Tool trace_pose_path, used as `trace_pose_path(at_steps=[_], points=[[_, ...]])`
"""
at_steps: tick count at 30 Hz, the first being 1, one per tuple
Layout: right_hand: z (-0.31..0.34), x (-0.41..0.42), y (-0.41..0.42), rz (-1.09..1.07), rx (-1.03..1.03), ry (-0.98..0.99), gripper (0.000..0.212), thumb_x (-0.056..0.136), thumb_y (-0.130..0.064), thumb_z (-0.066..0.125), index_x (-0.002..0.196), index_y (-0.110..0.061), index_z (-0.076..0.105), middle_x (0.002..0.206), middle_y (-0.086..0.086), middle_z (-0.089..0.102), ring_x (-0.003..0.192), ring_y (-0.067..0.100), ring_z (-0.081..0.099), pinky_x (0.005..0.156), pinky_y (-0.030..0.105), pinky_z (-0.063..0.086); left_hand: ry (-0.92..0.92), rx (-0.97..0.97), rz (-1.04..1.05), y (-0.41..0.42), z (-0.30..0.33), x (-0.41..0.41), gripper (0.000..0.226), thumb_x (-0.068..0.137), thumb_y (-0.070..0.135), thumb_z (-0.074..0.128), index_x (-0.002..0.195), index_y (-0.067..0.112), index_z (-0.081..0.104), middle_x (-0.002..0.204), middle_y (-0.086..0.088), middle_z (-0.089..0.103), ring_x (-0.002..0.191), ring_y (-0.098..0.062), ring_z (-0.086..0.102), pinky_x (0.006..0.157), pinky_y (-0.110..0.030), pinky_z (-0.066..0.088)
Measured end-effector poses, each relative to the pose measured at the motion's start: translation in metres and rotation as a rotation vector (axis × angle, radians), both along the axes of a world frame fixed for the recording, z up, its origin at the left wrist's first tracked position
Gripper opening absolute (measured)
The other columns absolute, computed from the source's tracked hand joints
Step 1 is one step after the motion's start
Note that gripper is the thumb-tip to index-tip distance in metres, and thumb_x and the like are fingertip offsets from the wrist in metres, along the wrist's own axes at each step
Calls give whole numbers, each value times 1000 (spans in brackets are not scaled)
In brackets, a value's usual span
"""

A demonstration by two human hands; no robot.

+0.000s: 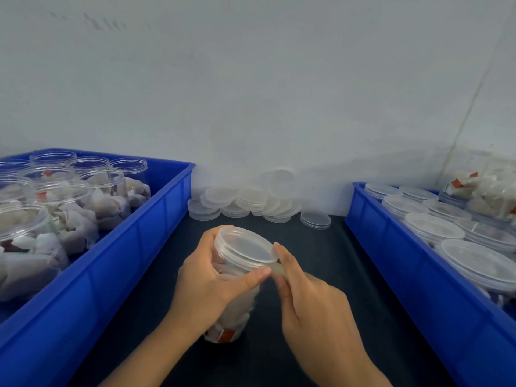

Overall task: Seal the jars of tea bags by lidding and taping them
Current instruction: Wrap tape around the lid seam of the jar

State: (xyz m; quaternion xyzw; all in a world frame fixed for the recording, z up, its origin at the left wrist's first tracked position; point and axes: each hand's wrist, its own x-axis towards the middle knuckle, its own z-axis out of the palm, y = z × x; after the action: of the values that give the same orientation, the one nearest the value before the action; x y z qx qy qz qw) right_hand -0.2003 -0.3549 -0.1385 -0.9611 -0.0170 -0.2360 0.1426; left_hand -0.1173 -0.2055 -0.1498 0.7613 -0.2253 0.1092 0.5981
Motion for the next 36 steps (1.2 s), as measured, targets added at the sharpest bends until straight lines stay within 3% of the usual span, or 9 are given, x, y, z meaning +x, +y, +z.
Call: trace_pose_path(at_steps=[4, 8, 13, 19, 26, 29, 33, 36], points=[[5, -1, -4, 8, 215, 75, 46, 97, -56, 25, 141, -45, 14, 63, -13, 47, 61, 4, 53, 66, 24, 47, 40, -68, -13, 3, 1, 3, 83, 39, 70, 81, 111, 37, 55, 103, 32, 61, 98, 13, 57, 71, -2, 45], [14, -6, -8, -14, 405, 264, 44, 87, -72, 28, 97, -35, 51, 62, -10, 51, 61, 4, 51, 62, 23, 40, 75, -149, -41, 6, 0, 7, 78, 39, 62, 79, 107, 29, 60, 98, 27, 67, 91, 10, 62, 67, -1, 44], [18, -8, -11, 23, 346, 273, 46, 96, -57, 33, 77, -19, 51, 63, -6, 46, 57, 7, 43, 57, 23, 34, 85, -144, -106, 12, 1, 10, 75, 40, 60, 81, 106, 29, 62, 100, 21, 71, 93, 4, 65, 71, -4, 47], [23, -7, -15, -26, 222, 191, 41, 96, -57, 28, 81, -24, 48, 67, -3, 50, 61, 10, 47, 58, 24, 36, 106, -134, -197, 9, 3, 8, 86, 37, 76, 80, 107, 29, 64, 103, 12, 73, 97, -5, 68, 74, -15, 54], [21, -2, -18, -31, 255, 207, 35, 98, -53, 31, 79, -26, 42, 66, -5, 48, 58, 9, 44, 55, 22, 32, 134, -120, -292, 10, 6, 12, 92, 39, 73, 81, 114, 23, 63, 108, 5, 73, 102, -10, 68, 79, -21, 54], [20, 1, -16, -40, 252, 187, 34, 99, -52, 30, 83, -24, 42, 68, -4, 48, 61, 10, 44, 55, 22, 33, 164, -147, -333, 10, 6, 14, 98, 38, 68, 85, 119, 19, 58, 109, 3, 72, 103, -11, 67, 82, -17, 52], [13, 2, -11, -46, 257, 153, 29, 97, -54, 27, 92, -27, 39, 66, -5, 48, 59, 10, 46, 54, 23, 36, 222, -209, -391, 10, 4, 17, 109, 33, 61, 90, 121, 16, 43, 106, 8, 71, 100, -12, 68, 79, -19, 54], [8, 3, -9, -19, 277, 95, 22, 98, -51, 31, 116, -38, 32, 60, -8, 47, 53, 7, 48, 50, 19, 34, 218, -184, -431, 9, 5, 15, 104, 39, 65, 87, 119, 16, 40, 107, 13, 70, 101, -8, 67, 78, -15, 52]])
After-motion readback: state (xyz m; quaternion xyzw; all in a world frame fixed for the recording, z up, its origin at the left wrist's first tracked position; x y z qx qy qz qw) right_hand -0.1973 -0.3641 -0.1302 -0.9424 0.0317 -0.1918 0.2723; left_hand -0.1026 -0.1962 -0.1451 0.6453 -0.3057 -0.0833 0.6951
